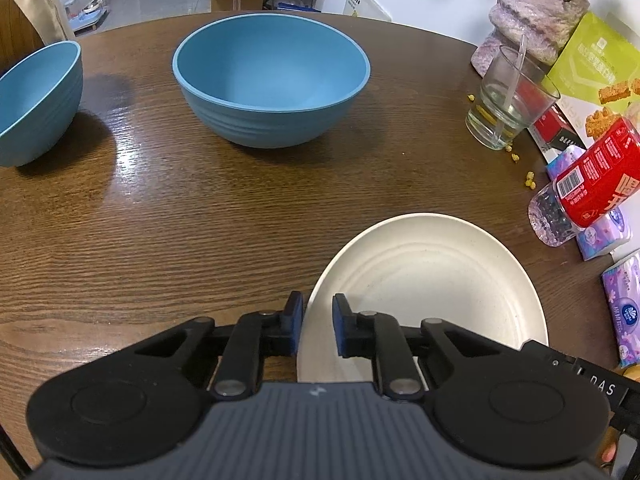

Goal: Organize plates and bowls
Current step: 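Carry the gripped plate with both grippers back toward the plate stack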

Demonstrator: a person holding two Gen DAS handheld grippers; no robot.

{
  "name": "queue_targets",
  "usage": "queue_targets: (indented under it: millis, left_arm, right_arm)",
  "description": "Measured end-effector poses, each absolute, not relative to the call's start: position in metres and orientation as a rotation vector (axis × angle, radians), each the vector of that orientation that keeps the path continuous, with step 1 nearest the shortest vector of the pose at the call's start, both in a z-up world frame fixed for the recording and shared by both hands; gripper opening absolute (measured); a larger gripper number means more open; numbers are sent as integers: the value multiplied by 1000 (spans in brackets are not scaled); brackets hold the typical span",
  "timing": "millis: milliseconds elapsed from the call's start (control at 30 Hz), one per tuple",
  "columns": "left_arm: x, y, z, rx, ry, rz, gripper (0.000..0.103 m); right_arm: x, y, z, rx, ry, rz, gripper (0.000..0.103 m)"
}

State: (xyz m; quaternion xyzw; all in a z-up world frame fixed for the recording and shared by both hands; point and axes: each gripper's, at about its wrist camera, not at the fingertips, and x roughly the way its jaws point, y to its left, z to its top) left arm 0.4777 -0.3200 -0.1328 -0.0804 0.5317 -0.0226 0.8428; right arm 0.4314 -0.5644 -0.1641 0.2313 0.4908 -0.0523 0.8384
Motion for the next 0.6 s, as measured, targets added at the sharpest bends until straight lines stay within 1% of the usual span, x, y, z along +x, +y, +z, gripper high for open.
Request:
queue_targets:
  millis: [600]
  left_arm:
    - [468, -320, -123, -148, 1075, -40, 17]
  right_arm:
    - [426, -559, -155, 471, 983, -92, 6]
